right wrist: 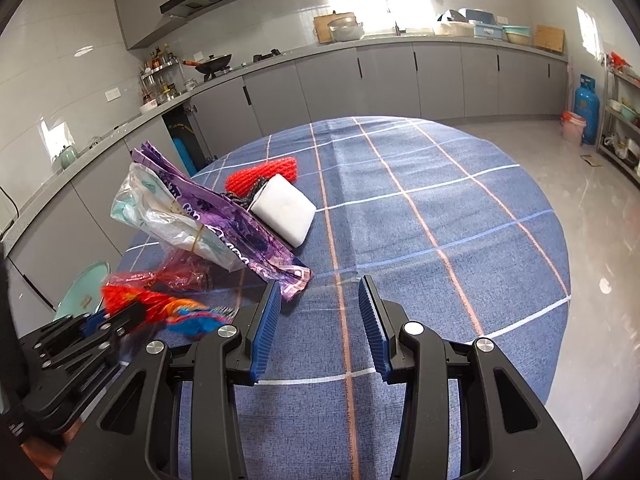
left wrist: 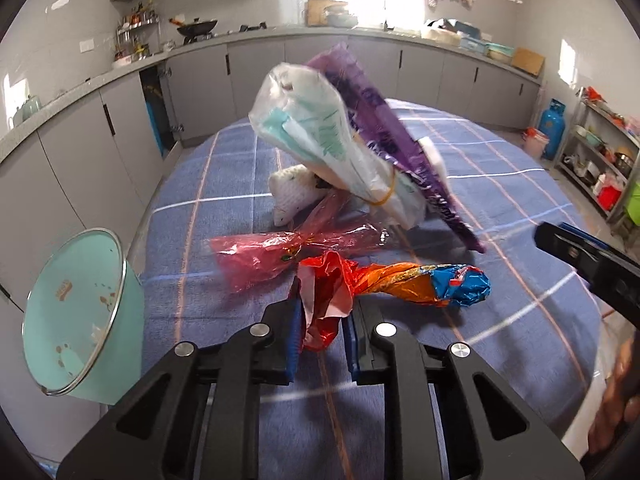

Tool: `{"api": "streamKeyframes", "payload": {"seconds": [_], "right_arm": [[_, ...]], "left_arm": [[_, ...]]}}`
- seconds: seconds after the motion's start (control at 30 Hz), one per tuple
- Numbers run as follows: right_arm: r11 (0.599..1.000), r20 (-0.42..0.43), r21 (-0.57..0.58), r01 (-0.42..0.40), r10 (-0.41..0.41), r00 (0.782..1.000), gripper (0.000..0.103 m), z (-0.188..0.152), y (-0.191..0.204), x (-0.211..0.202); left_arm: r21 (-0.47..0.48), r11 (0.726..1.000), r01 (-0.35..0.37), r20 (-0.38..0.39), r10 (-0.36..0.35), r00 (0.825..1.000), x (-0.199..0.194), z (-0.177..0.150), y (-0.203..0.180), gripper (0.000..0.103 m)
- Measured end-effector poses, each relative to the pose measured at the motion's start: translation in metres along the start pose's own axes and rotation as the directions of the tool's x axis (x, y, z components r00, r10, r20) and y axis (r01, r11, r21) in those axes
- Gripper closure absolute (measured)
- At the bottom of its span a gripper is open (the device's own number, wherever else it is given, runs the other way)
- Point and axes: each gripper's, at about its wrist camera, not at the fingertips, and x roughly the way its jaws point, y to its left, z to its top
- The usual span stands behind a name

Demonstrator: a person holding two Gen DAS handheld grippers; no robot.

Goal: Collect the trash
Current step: 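Grasp the red-orange-blue snack wrapper with the left tool, then grasp the purple bag with the right tool while the left tool lifts the wrapper toward the bin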

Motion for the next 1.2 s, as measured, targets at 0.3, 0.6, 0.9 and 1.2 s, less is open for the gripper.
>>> {"api": "streamKeyframes", "payload": {"seconds": [0.3, 0.6, 0.9, 1.2], "right_arm": [[0.999, -0.014, -0.027, -0.037, 0.037, 0.999, 0.062, 0.013, 0.012, 0.008], [0.98, -0.069, -0.165, -0.108, 0.098, 0.993, 0.044, 0.03, 0.05, 0.044], [0.963, -0.182, -0.268, -0.033, -0.017, 0.983, 0.084, 0.026, 0.06, 0.097], [0.98, -0.083, -0.186, -0.068, 0.053, 0.995, 0.092, 0.034, 0.054, 0.044]], "left_arm": [[-0.035, 0.999, -0.012, 0.074, 0.015, 0.997, -0.045, -0.002, 0.027, 0.085], [-0.209, 0.97, -0.121, 0.161, 0.156, 0.975, -0.075, 0.021, 0.091, 0.084], [-0.292, 0.937, -0.19, 0.132, 0.236, 0.963, -0.076, 0.02, 0.137, 0.084], [-0.348, 0.917, -0.194, 0.131, 0.253, 0.959, -0.075, 0.009, 0.156, 0.084]]}}
